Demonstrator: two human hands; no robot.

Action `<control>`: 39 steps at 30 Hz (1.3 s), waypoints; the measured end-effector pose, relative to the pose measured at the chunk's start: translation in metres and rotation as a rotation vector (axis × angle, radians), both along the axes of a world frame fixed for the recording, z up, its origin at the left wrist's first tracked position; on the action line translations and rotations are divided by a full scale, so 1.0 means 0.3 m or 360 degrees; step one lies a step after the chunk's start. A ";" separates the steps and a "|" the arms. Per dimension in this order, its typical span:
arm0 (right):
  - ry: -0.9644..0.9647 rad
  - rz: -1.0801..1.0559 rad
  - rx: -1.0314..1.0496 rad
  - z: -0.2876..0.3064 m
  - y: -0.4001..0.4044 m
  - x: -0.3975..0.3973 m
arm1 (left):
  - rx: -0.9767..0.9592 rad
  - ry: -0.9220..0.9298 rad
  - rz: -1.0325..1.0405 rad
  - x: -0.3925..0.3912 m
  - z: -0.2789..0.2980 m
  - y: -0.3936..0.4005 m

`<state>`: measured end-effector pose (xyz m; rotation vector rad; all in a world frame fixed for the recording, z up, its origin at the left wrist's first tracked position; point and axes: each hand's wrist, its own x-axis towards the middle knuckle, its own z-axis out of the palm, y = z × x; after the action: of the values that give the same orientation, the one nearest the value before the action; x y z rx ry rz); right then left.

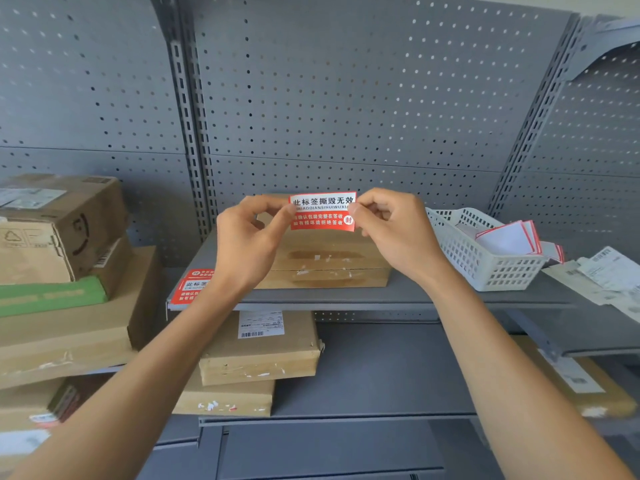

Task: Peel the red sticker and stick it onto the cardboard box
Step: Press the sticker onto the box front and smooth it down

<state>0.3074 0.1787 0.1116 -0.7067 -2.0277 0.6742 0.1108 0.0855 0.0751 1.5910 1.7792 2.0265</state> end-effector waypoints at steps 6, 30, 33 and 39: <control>-0.0170 -0.0018 -0.0037 -0.103 0.012 0.050 | -0.0194 0.0404 0.0127 0.020 -0.077 -0.038; -0.0303 -0.0365 0.0359 -0.342 0.010 0.033 | -0.0397 0.0769 0.0484 0.075 -0.210 -0.041; -0.0347 -0.0414 0.0377 -0.337 0.013 0.021 | -0.0448 0.0755 0.0510 0.080 -0.202 -0.032; -0.0339 -0.0478 0.0402 -0.338 0.014 0.003 | -0.0513 0.0779 0.0611 0.079 -0.200 -0.016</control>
<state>0.3081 0.1828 0.0103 -0.9366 -2.0898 0.1702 0.1344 0.0806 0.0150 1.8590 2.5952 1.4072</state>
